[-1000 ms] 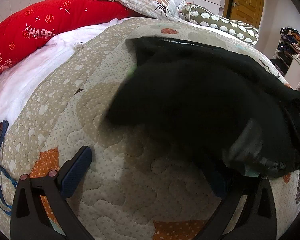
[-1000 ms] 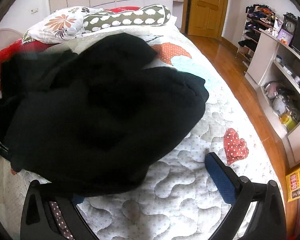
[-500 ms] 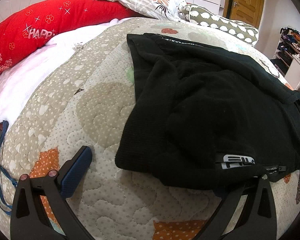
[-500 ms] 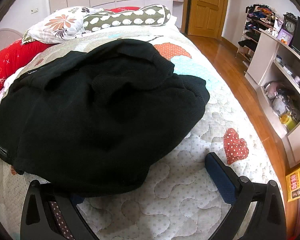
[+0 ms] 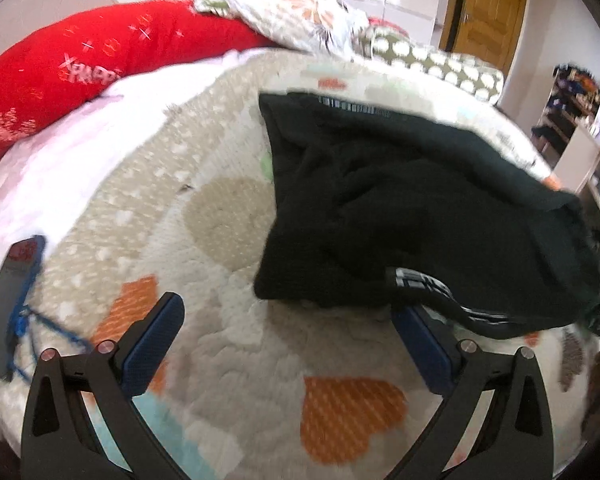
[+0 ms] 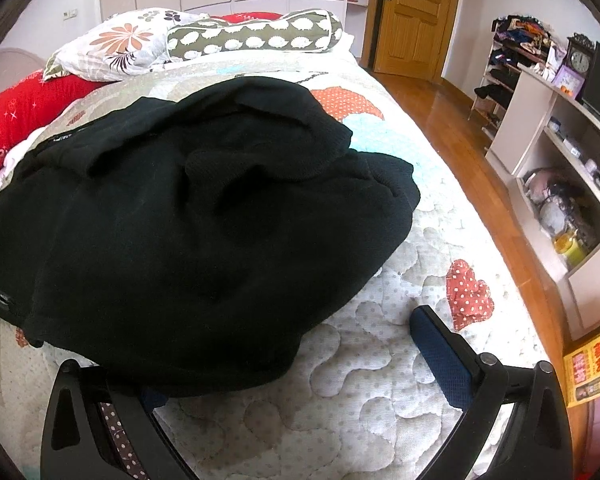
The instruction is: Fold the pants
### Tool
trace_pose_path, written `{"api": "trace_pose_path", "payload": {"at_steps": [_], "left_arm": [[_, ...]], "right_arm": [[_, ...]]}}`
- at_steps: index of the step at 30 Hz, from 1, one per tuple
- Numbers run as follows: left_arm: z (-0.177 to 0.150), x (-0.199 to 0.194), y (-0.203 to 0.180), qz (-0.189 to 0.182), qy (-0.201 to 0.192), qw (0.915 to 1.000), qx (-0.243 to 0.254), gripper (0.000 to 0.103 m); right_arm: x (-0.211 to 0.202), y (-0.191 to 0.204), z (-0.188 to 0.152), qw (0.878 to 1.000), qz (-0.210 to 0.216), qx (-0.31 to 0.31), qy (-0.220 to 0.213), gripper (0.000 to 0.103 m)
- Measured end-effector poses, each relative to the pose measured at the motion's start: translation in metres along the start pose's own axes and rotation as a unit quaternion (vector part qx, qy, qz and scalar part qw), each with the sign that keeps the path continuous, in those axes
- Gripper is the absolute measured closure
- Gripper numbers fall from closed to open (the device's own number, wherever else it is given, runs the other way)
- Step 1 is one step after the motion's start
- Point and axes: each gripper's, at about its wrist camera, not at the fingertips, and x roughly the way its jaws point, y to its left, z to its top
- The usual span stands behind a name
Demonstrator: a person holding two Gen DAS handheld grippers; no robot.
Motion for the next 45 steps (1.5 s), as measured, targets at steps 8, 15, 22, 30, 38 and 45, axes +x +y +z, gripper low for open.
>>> {"api": "trace_pose_path", "payload": {"at_steps": [8, 15, 22, 30, 38, 45], "left_arm": [[0.005, -0.029, -0.006, -0.051, -0.018, 0.9984, -0.017, 0.000], [-0.005, -0.005, -0.013, -0.074, 0.024, 0.9949, -0.064, 0.000], [-0.009, 0.012, -0.023, -0.070, 0.032, 0.9931, -0.089, 0.000], [0.003, 0.030, -0.031, -0.050, 0.036, 0.9949, -0.080, 0.000], [0.013, 0.044, -0.028, -0.037, 0.050, 0.9951, -0.077, 0.000], [0.017, 0.044, -0.030, -0.045, 0.052, 0.9954, -0.067, 0.035]], "right_arm": [[-0.038, -0.021, -0.013, 0.997, 0.069, 0.017, 0.006, 0.000], [-0.053, -0.046, -0.004, 0.993, 0.107, 0.044, -0.028, 0.000], [-0.030, -0.053, 0.006, 0.991, 0.118, 0.069, -0.013, 0.000], [-0.007, -0.046, 0.011, 0.989, 0.123, 0.078, -0.004, 0.000], [0.004, -0.031, 0.021, 0.992, 0.114, 0.062, -0.009, 0.000], [0.004, -0.025, 0.024, 0.993, 0.105, 0.041, -0.021, 0.029]]}}
